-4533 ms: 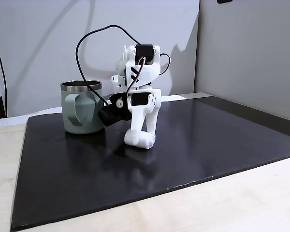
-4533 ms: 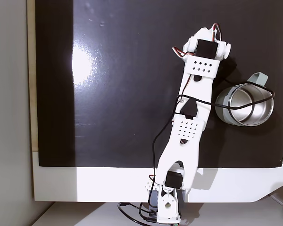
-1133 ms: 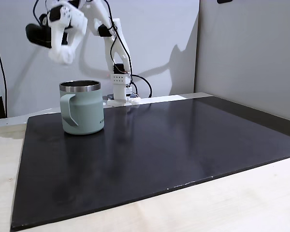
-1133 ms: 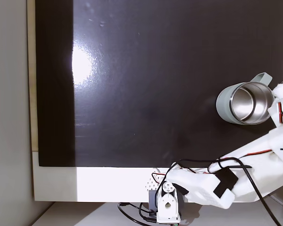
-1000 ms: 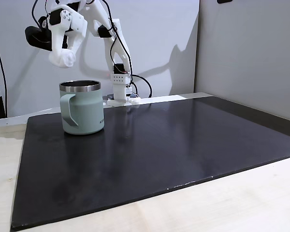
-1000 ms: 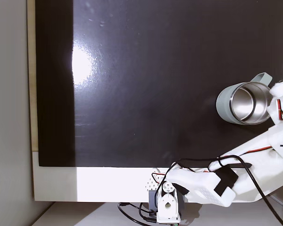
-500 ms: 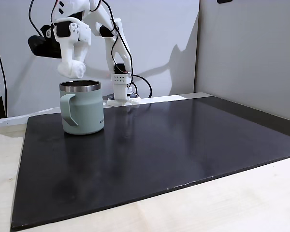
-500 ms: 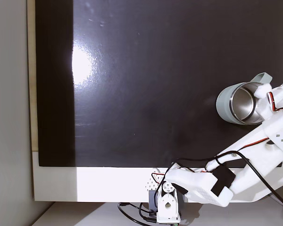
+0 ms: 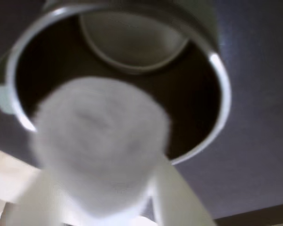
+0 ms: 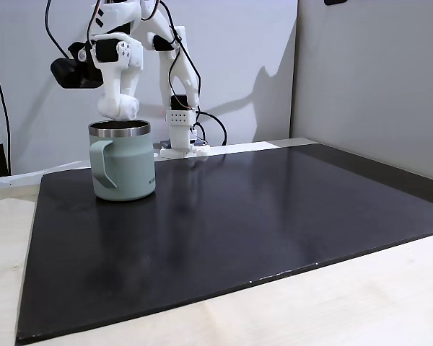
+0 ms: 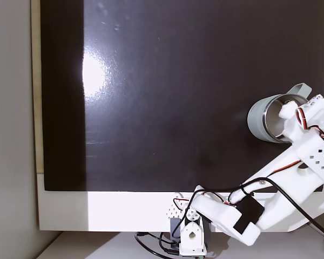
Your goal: Grasp a gauze and put it in the cup.
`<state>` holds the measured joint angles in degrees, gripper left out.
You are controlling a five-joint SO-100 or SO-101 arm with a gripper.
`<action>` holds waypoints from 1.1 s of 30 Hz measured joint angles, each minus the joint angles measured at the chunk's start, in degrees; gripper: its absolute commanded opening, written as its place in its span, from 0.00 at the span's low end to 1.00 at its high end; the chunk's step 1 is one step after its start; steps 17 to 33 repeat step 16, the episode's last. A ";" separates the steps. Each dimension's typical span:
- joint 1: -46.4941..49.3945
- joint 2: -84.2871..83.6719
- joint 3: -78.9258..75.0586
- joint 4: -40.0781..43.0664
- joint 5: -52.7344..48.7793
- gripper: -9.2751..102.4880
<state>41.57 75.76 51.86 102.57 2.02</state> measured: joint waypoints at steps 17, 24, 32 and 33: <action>-0.53 1.41 2.55 0.00 -0.09 0.42; -0.53 1.41 2.55 0.00 -0.09 0.42; -0.53 1.41 2.55 0.00 -0.09 0.42; -0.53 1.41 2.55 0.00 -0.09 0.42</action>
